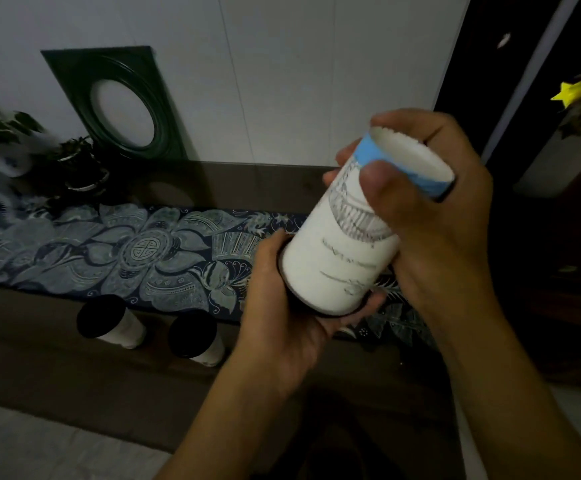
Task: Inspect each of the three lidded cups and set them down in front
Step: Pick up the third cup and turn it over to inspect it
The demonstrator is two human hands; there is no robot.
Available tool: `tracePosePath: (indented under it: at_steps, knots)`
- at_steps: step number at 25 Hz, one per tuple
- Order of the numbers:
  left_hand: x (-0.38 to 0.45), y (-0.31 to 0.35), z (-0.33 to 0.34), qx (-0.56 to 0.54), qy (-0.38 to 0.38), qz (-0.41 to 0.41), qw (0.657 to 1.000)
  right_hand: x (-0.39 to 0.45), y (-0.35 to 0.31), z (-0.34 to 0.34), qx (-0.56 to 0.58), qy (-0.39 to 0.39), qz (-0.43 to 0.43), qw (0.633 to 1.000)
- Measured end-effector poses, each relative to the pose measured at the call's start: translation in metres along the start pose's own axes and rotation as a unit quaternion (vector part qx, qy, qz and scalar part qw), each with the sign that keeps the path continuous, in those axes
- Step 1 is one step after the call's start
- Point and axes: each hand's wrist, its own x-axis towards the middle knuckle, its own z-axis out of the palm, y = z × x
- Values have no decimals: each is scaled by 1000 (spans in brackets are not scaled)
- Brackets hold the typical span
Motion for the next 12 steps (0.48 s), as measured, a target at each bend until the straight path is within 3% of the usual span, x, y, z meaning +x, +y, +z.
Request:
tracePosePath:
  at_steps: [2, 4, 6, 9, 10, 12]
  knots:
    - [3, -9, 1, 68, 50, 194, 977, -2, 3, 13, 39, 120, 43, 991]
    - [4, -13, 1, 123, 76, 296, 944, -3, 5, 19, 84, 170, 70, 979]
    - [2, -7, 1, 96, 62, 229, 967, -1, 4, 16, 76, 129, 56, 987]
    - [-6, 10, 3, 33, -37, -20, 999, 3, -5, 6, 47, -11, 9, 999]
    - [-8, 12, 4, 21, -54, -55, 997, 4, -8, 5, 30, -38, -2, 999]
    - [-8, 6, 6, 26, -34, -11, 999, 5, -11, 8, -4, -17, -22, 1000]
